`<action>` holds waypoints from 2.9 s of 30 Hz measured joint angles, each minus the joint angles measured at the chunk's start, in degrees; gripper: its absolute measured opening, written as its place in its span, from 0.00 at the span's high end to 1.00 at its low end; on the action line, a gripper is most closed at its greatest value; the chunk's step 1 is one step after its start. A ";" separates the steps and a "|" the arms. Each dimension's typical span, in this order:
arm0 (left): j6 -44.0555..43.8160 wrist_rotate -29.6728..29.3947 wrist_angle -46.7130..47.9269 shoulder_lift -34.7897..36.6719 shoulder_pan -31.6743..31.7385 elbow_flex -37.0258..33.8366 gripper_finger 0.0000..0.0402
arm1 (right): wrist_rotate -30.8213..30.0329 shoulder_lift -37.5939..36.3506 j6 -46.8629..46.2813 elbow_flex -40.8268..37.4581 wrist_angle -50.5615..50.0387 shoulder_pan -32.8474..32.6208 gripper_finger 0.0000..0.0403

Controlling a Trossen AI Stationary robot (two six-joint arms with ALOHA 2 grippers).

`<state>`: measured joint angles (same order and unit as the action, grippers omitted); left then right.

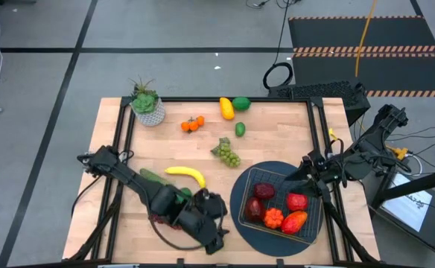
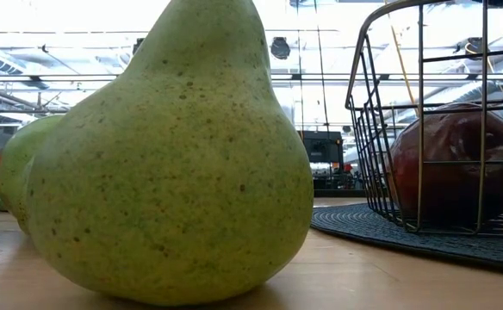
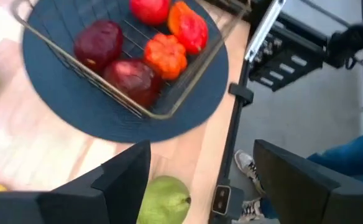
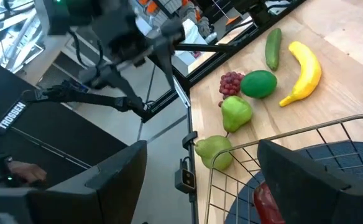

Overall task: Build produce basket
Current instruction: Put the bottom pear into the gold wire basket

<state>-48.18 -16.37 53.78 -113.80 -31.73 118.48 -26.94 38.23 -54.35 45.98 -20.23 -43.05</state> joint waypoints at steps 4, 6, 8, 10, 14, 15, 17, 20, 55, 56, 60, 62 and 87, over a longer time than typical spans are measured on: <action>-0.48 1.85 -0.05 -3.06 -1.19 -0.04 0.35 | 0.02 -0.04 -0.26 0.00 0.02 0.00 0.26; -1.12 3.83 -0.45 -4.34 -1.42 -0.04 0.40 | 0.02 0.00 -0.28 0.00 0.00 0.00 0.26; -1.52 4.92 -0.41 -5.46 -1.63 -0.04 0.44 | 0.02 0.01 -0.28 0.00 0.03 0.00 0.26; -1.46 5.45 -0.40 -6.43 -1.68 -0.04 0.49 | 0.02 0.01 -0.26 0.00 0.04 0.00 0.26; -0.11 6.06 -0.24 -7.80 -1.83 -0.04 0.56 | 0.02 0.01 -0.40 0.00 0.04 0.00 0.26; 0.33 6.24 -0.27 -7.87 -1.83 -0.04 0.57 | 0.02 0.01 -0.42 0.00 0.02 0.00 0.26; 1.61 6.99 -0.27 -8.04 -1.78 -0.03 0.60 | 0.02 0.01 -0.42 0.00 0.02 0.00 0.26; 4.15 8.34 0.36 -8.61 -1.65 -0.01 0.63 | 0.02 0.01 -0.42 0.00 0.01 0.00 0.26; 16.41 11.94 3.97 -13.90 -0.73 -0.04 0.65 | -0.02 0.03 0.19 0.00 -1.50 0.00 0.26; 16.46 12.13 3.61 -14.07 -0.64 -0.04 0.66 | -0.02 0.02 0.20 0.00 -1.52 0.00 0.26; 17.05 14.59 2.81 -14.97 -0.41 -0.04 0.69 | -0.02 0.01 0.18 0.00 -1.53 0.00 0.26; 17.04 15.14 3.13 -15.12 -0.41 -0.06 0.72 | -0.02 0.03 0.14 0.00 -1.55 0.00 0.26; 15.44 17.71 3.55 -14.80 0.49 0.83 0.61 | -0.02 0.03 0.44 0.00 -1.53 0.00 0.26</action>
<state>-32.74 1.33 57.33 -128.60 -31.24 119.31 -26.96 38.26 -53.91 45.98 -21.76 -43.05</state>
